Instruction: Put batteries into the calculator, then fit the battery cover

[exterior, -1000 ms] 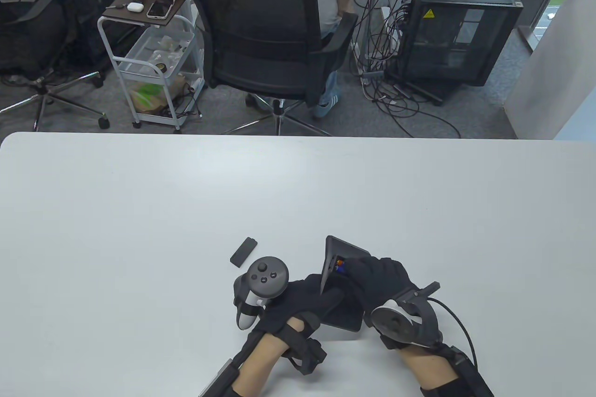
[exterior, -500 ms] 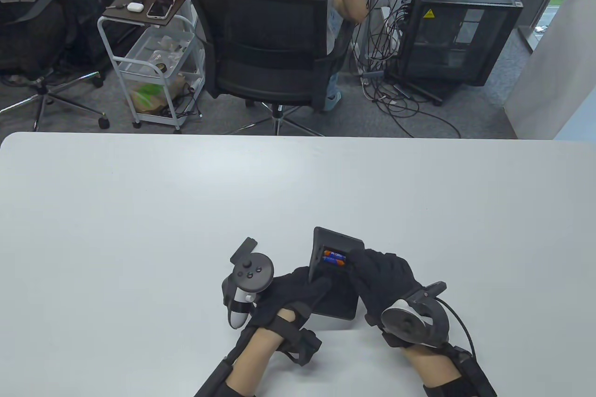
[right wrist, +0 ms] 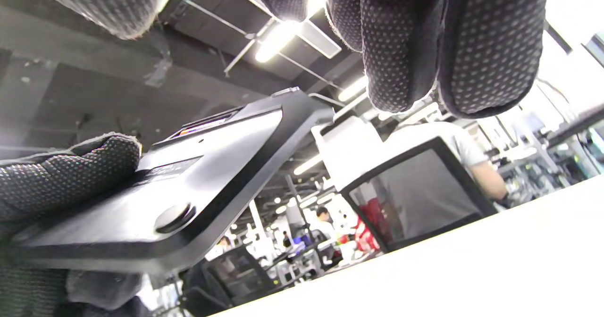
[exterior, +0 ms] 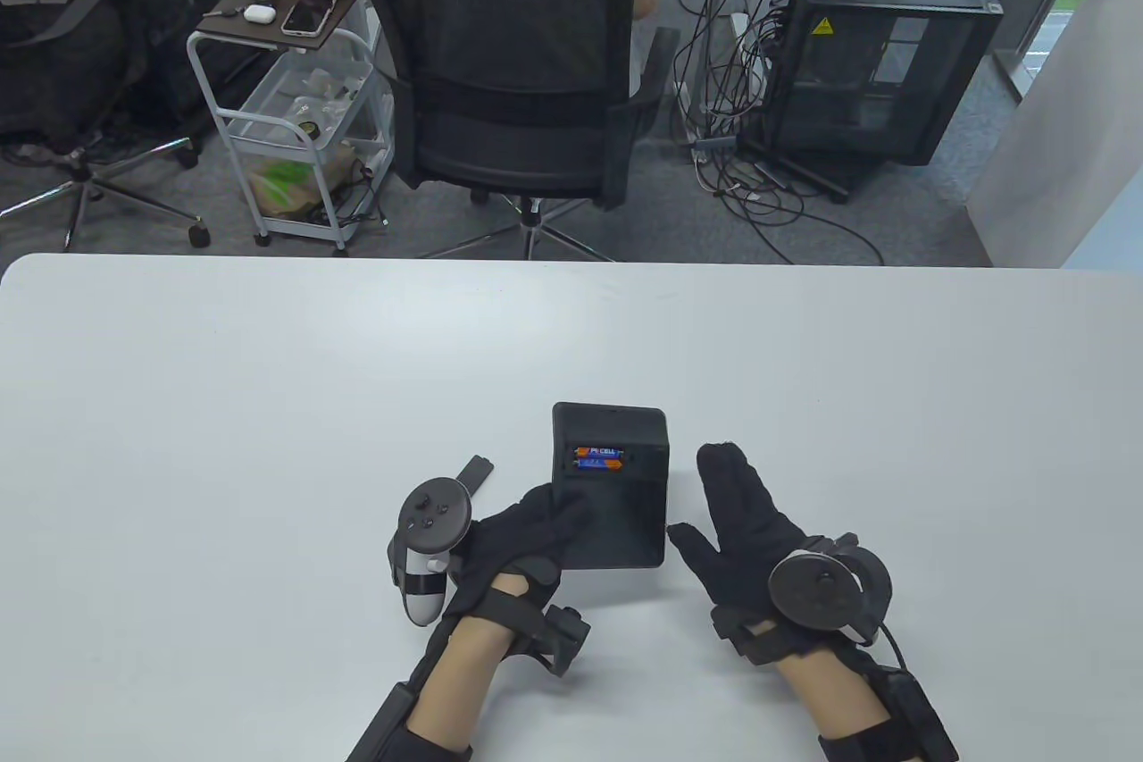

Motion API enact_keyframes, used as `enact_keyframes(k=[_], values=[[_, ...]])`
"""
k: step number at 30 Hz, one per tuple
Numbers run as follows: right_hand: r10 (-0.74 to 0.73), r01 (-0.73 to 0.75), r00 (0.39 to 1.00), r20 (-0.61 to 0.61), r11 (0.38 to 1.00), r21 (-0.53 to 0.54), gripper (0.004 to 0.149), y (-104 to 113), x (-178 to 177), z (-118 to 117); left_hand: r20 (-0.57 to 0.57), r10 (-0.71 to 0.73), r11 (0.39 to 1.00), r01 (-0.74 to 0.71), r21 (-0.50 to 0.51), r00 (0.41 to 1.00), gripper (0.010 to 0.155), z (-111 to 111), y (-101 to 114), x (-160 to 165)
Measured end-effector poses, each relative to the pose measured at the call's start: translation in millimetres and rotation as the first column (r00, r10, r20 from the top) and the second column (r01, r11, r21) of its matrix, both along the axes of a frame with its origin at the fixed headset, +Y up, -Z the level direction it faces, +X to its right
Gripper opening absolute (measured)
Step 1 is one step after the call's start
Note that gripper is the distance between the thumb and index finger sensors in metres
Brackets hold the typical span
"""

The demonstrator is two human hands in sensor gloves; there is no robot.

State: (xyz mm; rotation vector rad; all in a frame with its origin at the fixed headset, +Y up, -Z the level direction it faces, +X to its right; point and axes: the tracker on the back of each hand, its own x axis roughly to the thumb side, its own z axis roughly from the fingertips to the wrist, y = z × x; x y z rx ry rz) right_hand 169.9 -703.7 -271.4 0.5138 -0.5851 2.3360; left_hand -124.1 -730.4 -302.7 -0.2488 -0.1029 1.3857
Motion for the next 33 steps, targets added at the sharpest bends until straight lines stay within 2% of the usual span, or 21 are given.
enact_keyframes(k=[7, 12, 21, 23, 27, 33], values=[[-0.153, 0.138, 0.986, -0.064, 0.971, -0.193, 0.089, -15.0, 0.5, -8.1, 0.009, 0.050, 0.999, -0.050, -0.013, 0.999, 0.059, 0.8, -0.4, 1.1], [-0.296, 0.254, 0.952, -0.077, 0.906, -0.338, 0.093, -23.6, 0.0, -12.2, 0.074, 0.096, 0.995, -0.095, -0.014, 0.993, 0.059, 0.8, -0.9, 7.1], [-0.337, 0.252, 0.932, -0.135, 0.868, -0.428, 0.094, -34.2, -9.6, -14.5, 0.115, 0.146, 0.989, -0.149, 0.019, 0.983, 0.059, 1.7, 0.0, 13.3], [-0.383, 0.271, 0.910, -0.161, 0.841, -0.469, 0.093, -35.7, -12.3, -15.0, 0.136, 0.173, 0.984, -0.176, 0.018, 0.976, 0.059, 2.4, 0.5, 15.2], [-0.491, 0.388, 0.865, -0.108, 0.788, -0.478, 0.087, -37.2, -10.4, -15.3, 0.147, 0.180, 0.982, -0.186, 0.026, 0.973, 0.059, 2.6, -0.3, 16.3], [-0.524, 0.432, 0.848, -0.085, 0.774, -0.464, 0.078, -36.9, -8.8, -14.8, 0.157, 0.211, 0.977, -0.215, 0.010, 0.965, 0.059, 4.3, -5.3, 23.2]])
